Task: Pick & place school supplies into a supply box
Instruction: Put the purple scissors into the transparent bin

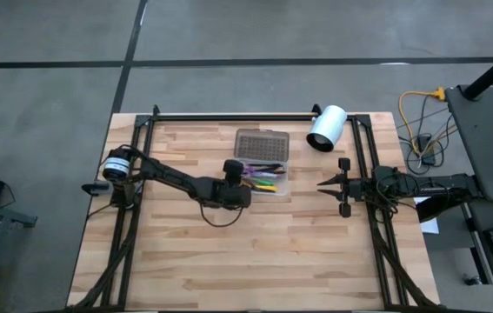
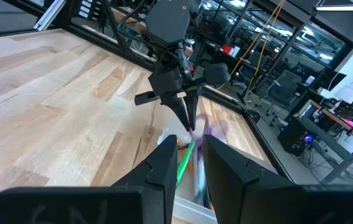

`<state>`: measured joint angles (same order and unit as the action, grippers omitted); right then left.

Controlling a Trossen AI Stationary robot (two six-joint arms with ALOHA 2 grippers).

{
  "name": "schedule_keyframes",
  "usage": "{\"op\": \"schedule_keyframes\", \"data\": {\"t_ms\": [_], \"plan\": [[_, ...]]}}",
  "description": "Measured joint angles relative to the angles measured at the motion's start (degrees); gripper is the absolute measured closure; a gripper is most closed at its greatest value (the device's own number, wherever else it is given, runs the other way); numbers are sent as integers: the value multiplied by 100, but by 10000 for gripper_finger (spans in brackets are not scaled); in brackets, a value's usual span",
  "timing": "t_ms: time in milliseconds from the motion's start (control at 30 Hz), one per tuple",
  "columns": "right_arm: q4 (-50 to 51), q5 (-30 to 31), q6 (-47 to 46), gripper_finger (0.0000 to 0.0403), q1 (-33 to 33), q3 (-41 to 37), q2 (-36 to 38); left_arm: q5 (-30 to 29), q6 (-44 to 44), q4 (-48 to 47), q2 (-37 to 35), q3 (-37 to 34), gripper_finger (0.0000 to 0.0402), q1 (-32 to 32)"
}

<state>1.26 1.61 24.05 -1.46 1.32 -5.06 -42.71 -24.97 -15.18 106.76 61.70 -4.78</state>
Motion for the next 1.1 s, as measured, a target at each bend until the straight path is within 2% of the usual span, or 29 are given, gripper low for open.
{"op": "schedule_keyframes", "data": {"t_ms": [133,367,667,867,1100], "plan": [[0,1,1,335,0,0,0,-245,0,-4,0,-41,394,4],[0,0,0,335,-2,-2,0,-265,-39,2,0,-42,398,-4],[0,0,1,335,-2,0,0,-215,-872,-3,0,-38,400,-195],[-2,2,0,335,-2,0,0,494,-1185,10,-17,10,400,-224],[-2,0,0,335,-2,0,2,943,-1603,71,-31,10,401,-45]]}}
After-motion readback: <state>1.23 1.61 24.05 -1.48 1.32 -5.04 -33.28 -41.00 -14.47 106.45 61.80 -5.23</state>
